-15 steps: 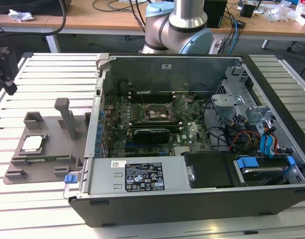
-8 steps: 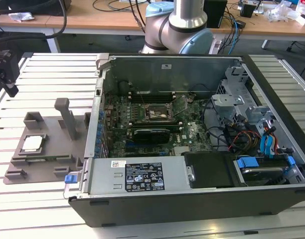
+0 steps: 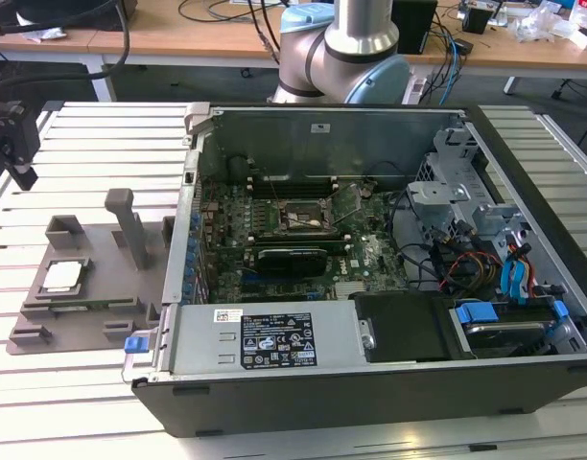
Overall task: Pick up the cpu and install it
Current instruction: 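Pick up the cpu and move it towards the insertion slot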
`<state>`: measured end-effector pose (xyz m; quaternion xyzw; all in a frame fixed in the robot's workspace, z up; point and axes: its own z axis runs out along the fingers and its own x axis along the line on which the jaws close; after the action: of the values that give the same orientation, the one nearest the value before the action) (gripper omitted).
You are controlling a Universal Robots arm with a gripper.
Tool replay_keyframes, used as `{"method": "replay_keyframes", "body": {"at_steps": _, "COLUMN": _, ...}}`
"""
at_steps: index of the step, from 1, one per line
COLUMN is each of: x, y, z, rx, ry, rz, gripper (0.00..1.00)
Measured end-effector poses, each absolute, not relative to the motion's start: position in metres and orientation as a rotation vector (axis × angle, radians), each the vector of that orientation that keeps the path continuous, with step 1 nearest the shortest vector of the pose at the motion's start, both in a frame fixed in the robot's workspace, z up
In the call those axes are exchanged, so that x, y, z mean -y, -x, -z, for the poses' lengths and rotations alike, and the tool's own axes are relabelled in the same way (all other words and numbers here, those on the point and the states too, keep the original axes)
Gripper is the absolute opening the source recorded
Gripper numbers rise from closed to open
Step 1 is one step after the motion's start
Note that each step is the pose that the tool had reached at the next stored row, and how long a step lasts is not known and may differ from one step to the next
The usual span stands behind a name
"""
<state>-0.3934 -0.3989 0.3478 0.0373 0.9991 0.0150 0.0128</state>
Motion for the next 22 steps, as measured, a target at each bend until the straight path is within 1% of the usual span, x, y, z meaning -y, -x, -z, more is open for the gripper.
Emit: {"method": "replay_keyframes", "body": {"at_steps": 22, "x": 0.399, "y": 0.393, "z": -0.331, "rx": -3.114, "ry": -0.116, "rz": -0.047, "gripper": 0.55}}
